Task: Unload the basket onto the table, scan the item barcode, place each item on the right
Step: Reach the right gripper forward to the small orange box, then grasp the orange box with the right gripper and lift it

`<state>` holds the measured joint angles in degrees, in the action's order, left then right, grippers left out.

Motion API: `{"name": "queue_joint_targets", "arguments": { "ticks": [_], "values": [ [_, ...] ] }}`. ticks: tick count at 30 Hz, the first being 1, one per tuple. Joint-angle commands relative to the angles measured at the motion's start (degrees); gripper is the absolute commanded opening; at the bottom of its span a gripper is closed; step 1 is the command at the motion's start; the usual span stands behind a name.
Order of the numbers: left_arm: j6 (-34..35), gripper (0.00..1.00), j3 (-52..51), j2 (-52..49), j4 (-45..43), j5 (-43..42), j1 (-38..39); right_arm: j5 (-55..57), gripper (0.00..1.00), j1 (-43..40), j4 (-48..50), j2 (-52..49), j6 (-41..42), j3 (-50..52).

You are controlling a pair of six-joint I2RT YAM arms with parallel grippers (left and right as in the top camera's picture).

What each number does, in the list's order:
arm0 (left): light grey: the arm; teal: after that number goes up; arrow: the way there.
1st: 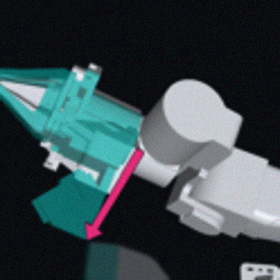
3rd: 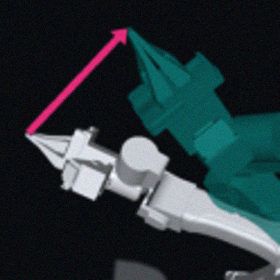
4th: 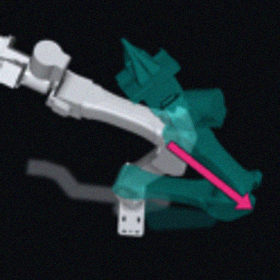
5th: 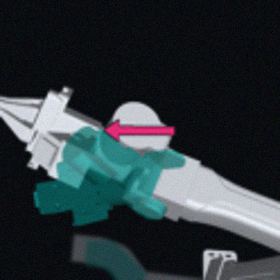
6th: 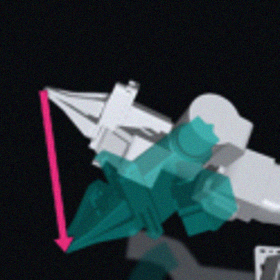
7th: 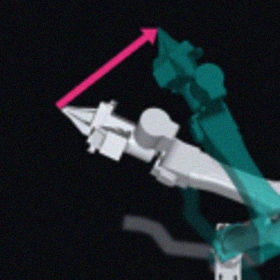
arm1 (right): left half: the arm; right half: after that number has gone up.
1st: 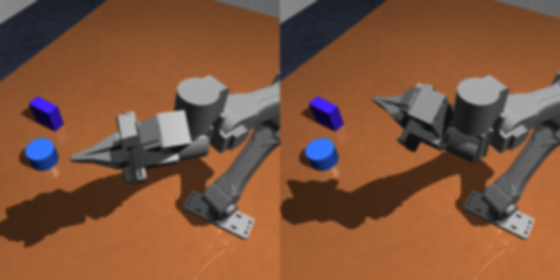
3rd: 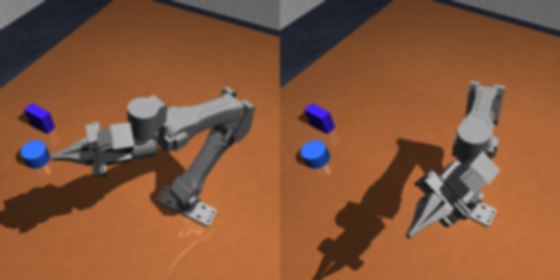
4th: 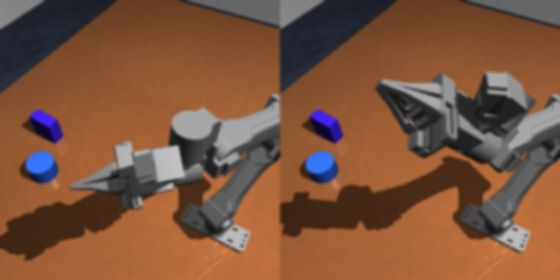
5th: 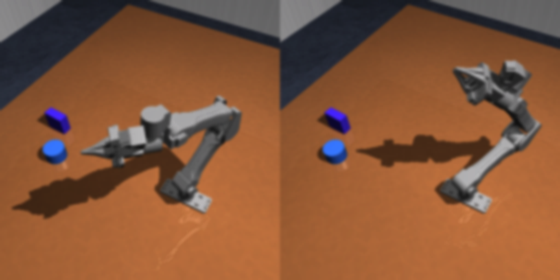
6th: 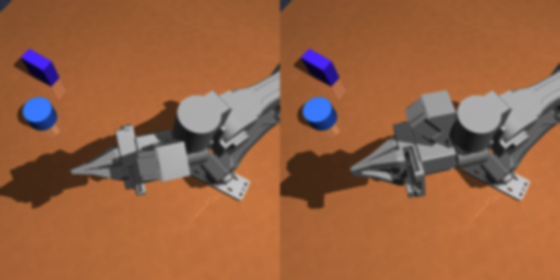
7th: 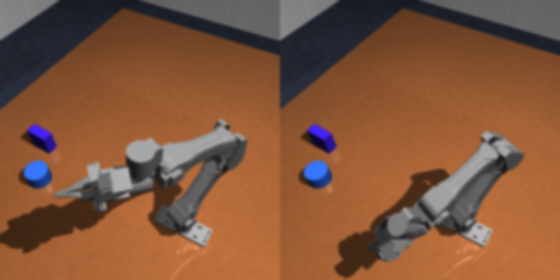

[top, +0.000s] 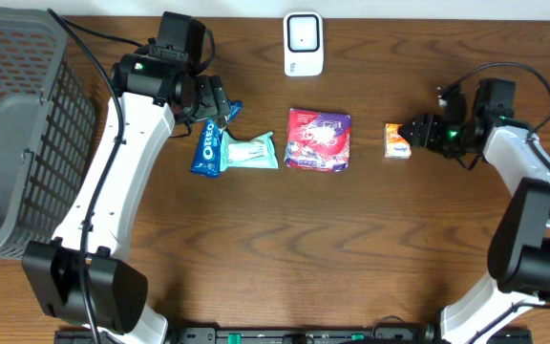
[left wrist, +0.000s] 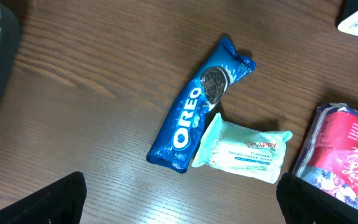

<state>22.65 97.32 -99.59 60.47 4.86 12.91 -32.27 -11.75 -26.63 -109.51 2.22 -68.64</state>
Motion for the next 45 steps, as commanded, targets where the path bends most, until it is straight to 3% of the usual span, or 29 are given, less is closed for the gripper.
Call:
{"name": "queue_joint_targets", "arguments": {
  "ticks": [1, 5, 8, 14, 15, 22, 29, 30, 32, 34, 35, 37, 45],
  "values": [
    [-0.11, 0.98, 0.31, -0.37, 0.31, 0.52, -0.07, -5.55, 0.61, 0.35, 0.57, -2.62, -1.68, -1.09],
    [-0.11, 0.98, 0.31, -0.37, 0.31, 0.52, -0.07, -5.11, 0.54, 0.33, 0.72, -5.62, -1.64, -1.09],
    [-0.11, 0.98, 0.31, -0.37, 0.31, 0.52, -0.07, -3.08, 0.4, 0.33, 0.5, -6.93, -1.62, -1.09],
    [-0.11, 0.98, 0.31, -0.37, 0.31, 0.52, -0.07, -3.93, 0.02, 0.2, -1.09, -7.3, -0.57, -1.11],
    [-0.11, 0.98, 0.31, -0.37, 0.31, 0.52, -0.07, -5.75, 0.01, 0.17, -1.31, -7.3, -0.28, -1.11],
    [-0.11, 0.98, 0.31, -0.37, 0.31, 0.52, -0.07, -23.89, 0.01, -1.03, -1.57, -7.3, 5.75, -1.11],
    [-0.11, 0.98, 0.31, -0.37, 0.31, 0.52, -0.07, -13.9, 0.01, -2.6, -4.76, -7.23, 7.17, -1.11],
    [-0.11, 0.98, 0.31, -0.37, 0.31, 0.52, -0.07, -12.15, 0.04, -2.84, -5.6, -7.21, 7.17, -1.11],
    [-0.11, 0.98, 0.31, -0.37, 0.31, 0.52, -0.07, -7.23, 0.31, -3.3, -7.56, -7.17, 7.17, -1.2],
    [-0.11, 0.98, 0.31, -0.37, 0.31, 0.52, -0.07, -1.55, 0.43, -3.85, -10.25, -7.17, 7.19, -1.97],
    [-0.11, 0.98, 0.31, -0.37, 0.31, 0.52, -0.07, 0.52, 0.54, -4.02, -11.69, -7.1, 7.17, -2.82],
    [-0.11, 0.98, 0.31, -0.37, 0.31, 0.52, -0.07, 2.23, 0.59, -4.07, -14.21, -6.84, 7.15, -4.92],
    [-0.11, 0.98, 0.31, -0.37, 0.31, 0.52, -0.07, 11.85, 0.55, -0.74, -28.39, -3.17, 6.69, -21.16]
  ]
}}
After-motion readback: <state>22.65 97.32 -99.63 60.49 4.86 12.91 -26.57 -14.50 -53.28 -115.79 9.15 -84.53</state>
